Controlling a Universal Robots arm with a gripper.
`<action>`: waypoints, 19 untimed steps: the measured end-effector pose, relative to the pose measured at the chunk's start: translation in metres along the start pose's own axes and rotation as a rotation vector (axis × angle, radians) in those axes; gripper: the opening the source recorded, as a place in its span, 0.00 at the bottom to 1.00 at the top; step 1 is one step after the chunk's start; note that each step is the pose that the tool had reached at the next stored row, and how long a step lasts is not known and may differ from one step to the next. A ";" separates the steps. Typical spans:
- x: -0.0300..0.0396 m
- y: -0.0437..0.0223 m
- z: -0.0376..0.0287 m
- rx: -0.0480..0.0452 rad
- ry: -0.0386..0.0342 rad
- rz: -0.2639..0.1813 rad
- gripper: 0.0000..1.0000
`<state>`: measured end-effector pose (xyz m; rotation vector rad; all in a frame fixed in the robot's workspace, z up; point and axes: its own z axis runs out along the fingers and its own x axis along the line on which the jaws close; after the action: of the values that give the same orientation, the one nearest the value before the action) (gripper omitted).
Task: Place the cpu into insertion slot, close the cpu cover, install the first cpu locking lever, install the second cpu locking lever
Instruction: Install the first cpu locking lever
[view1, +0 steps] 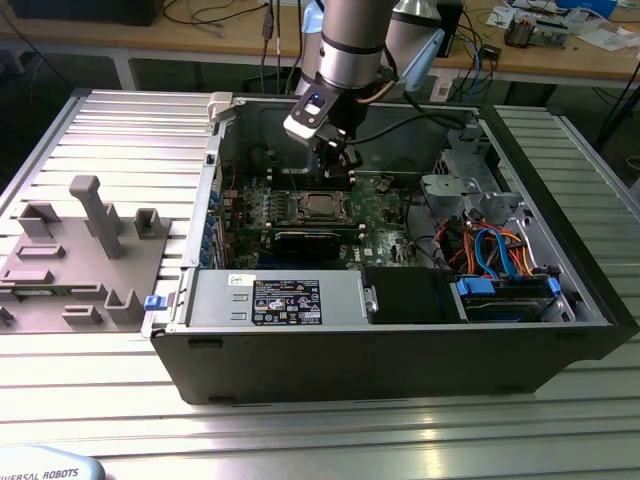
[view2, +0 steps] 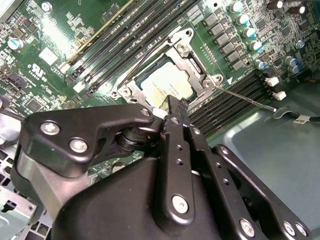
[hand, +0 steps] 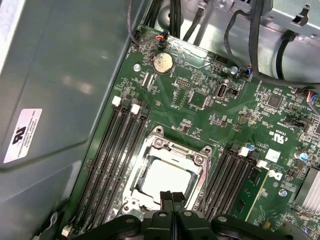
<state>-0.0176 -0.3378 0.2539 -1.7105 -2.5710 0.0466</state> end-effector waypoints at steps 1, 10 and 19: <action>0.0000 0.0000 0.0000 0.0002 -0.0002 -0.005 0.11; 0.0000 0.0000 0.0000 0.0013 -0.0024 -0.044 0.11; 0.0000 0.0000 0.0000 0.0018 -0.0035 -0.065 0.11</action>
<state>-0.0176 -0.3378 0.2539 -1.6269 -2.6258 0.0493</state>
